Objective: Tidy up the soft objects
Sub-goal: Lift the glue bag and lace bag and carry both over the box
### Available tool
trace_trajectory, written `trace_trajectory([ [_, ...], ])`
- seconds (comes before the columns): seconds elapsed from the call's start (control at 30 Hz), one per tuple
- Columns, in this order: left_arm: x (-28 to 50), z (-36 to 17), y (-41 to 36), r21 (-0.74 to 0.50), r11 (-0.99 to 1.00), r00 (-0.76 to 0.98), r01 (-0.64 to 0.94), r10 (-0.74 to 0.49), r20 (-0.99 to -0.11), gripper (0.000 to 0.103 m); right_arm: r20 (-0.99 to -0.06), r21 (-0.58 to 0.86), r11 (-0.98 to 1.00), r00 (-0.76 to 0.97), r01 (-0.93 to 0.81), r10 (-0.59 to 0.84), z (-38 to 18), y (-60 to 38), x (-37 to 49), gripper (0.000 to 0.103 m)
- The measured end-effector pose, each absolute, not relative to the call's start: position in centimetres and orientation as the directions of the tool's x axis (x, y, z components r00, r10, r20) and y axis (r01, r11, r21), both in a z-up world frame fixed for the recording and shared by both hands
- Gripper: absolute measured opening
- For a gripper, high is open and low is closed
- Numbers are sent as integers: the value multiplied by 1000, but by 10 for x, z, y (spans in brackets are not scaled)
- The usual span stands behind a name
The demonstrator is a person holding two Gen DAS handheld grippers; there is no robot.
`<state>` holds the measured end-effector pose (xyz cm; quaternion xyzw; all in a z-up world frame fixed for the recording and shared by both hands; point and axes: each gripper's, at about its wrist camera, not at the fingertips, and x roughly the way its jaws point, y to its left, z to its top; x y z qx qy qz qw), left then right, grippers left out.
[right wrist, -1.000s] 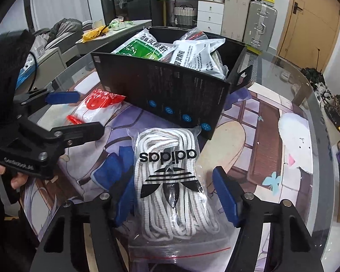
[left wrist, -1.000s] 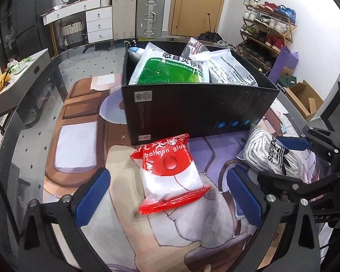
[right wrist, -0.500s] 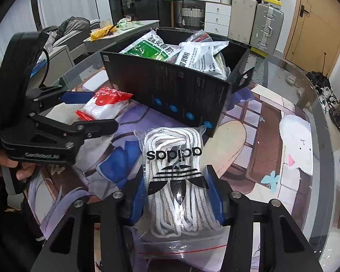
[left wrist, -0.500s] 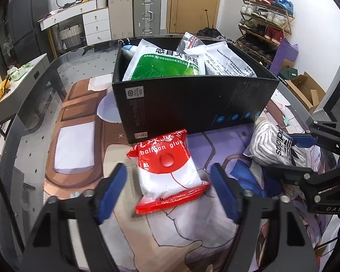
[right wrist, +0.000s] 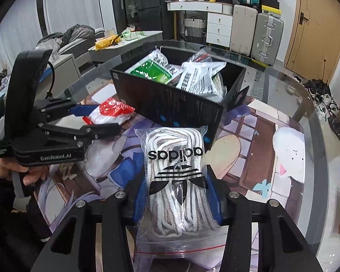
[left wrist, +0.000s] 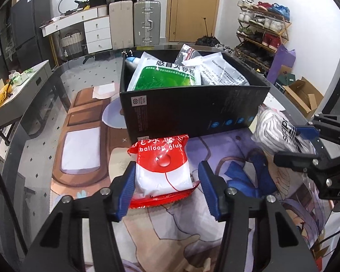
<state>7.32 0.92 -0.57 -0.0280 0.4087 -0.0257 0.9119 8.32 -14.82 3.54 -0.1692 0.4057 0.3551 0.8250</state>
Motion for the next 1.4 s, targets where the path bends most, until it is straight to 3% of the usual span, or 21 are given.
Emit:
trace_trajectory([
  [0.87, 67, 60, 41, -149, 988, 804, -33, -62, -591, 54, -632, 114, 755, 539, -646, 557, 90, -165, 90, 47],
  [1.4, 98, 76, 35, -129, 992, 825, 11, -82, -560, 54, -606, 58, 765, 587, -641, 538, 119, -135, 124, 47],
])
